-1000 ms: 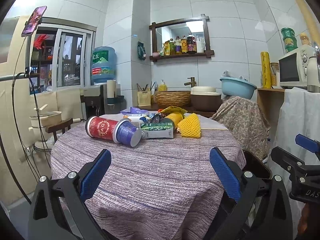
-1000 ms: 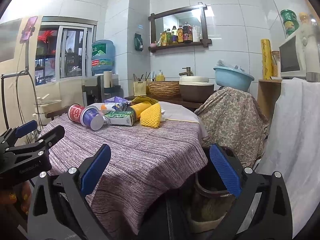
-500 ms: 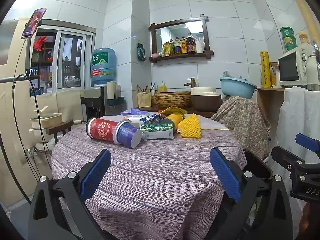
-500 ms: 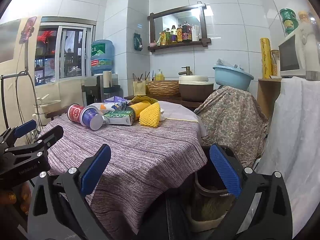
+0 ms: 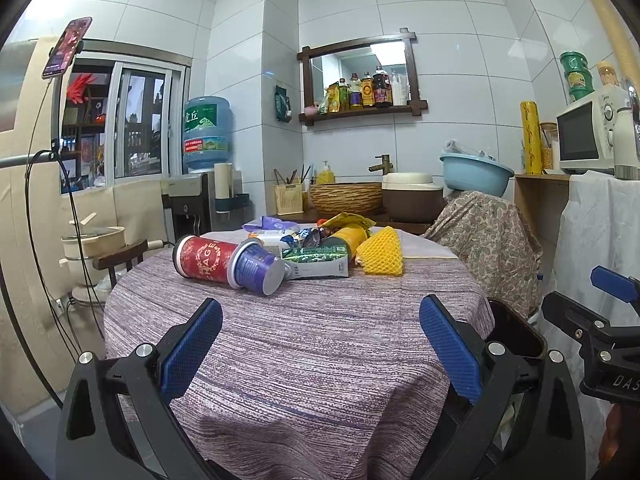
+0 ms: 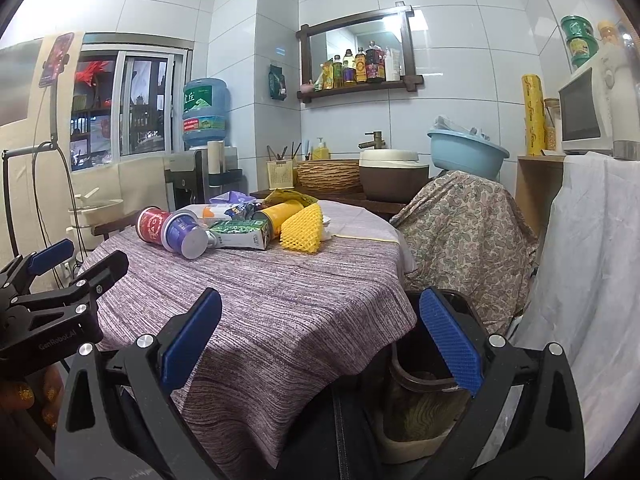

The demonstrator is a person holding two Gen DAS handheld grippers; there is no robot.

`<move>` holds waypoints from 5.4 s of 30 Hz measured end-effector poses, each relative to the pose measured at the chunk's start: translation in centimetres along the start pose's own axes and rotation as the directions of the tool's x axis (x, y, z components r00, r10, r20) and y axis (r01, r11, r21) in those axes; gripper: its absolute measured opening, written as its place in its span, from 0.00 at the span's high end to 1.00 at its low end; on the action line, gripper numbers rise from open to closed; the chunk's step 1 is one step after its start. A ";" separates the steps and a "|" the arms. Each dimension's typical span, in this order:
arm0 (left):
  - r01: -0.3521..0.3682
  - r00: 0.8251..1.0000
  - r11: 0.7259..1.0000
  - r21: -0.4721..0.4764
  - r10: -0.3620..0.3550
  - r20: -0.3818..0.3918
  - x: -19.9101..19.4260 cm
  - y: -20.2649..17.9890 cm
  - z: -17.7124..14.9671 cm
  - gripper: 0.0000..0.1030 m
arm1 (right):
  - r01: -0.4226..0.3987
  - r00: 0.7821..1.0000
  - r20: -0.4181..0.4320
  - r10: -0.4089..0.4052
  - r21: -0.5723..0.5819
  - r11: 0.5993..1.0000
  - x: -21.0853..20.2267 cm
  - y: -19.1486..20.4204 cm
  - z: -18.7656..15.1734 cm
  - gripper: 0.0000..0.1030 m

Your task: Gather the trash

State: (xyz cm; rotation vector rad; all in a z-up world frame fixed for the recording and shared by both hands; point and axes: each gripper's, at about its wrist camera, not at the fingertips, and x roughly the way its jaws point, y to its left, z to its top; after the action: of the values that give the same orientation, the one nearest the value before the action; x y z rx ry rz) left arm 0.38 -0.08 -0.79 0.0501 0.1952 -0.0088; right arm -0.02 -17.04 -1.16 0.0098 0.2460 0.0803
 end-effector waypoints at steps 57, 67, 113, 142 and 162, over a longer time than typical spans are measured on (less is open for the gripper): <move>0.030 0.989 0.999 0.024 -0.026 -0.149 3.9 2.2 -0.5 0.05 | -0.098 0.982 -0.164 0.093 -0.019 0.995 6.4 0.4 -0.2 0.05; -0.003 0.918 0.998 -0.061 -0.022 -0.396 12.1 8.4 1.0 0.05 | -0.310 0.894 -0.347 0.283 -0.023 0.951 15.9 2.6 2.7 0.05; -0.212 0.864 0.964 -0.158 0.109 -0.492 14.6 23.3 0.1 0.05 | -0.703 0.594 -0.804 -0.019 -0.530 0.474 45.1 42.4 8.1 0.10; -0.014 0.882 0.989 -0.149 -0.058 -0.467 17.6 21.2 1.8 0.05 | -0.696 0.673 -0.503 0.543 -0.181 0.695 37.2 29.2 23.1 0.23; 0.478 0.662 0.864 -0.156 -0.472 -0.582 30.1 16.4 5.6 0.36 | -0.534 0.790 -0.435 0.433 -0.140 0.834 30.6 11.0 23.7 0.23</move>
State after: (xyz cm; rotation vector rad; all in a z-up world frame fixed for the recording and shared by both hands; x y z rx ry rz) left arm 31.17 15.92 -0.38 0.0081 0.8597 -0.5341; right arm 34.47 -3.57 14.58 -0.2058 0.6296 0.6425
